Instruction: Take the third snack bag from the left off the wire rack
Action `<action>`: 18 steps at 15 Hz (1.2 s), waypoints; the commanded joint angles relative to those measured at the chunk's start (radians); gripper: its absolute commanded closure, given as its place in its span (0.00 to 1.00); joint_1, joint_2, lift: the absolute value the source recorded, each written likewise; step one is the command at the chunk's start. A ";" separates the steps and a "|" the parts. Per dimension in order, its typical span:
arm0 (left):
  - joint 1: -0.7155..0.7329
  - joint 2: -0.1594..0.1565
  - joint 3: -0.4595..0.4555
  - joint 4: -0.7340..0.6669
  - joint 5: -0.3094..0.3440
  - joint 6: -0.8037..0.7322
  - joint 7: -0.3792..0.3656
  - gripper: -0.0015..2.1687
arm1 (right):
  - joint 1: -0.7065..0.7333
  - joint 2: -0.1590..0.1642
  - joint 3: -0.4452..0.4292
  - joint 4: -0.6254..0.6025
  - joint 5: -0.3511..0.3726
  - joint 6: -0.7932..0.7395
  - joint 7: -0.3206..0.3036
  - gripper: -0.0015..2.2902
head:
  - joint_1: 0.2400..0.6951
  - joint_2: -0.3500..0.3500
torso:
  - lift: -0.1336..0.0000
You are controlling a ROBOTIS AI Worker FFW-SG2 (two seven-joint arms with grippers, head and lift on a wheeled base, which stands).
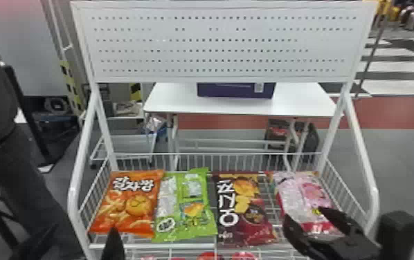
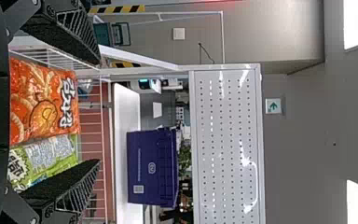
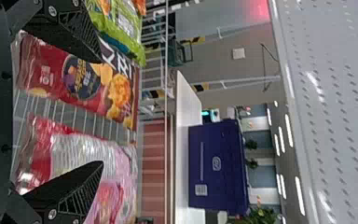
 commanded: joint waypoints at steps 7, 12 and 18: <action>0.000 0.015 0.024 0.001 0.012 0.002 0.005 0.07 | -0.406 0.091 0.307 0.381 0.063 0.177 -0.037 0.09 | 0.57 0.50 | 1.00; -0.013 0.018 0.030 0.007 0.028 0.005 0.002 0.07 | -0.465 0.096 0.347 0.439 0.083 0.248 -0.065 0.76 | 0.57 0.50 | 1.00; -0.015 0.017 0.028 0.007 0.028 0.011 0.002 0.07 | -0.439 0.076 0.328 0.387 0.077 0.276 -0.068 0.98 | 0.57 0.50 | 1.00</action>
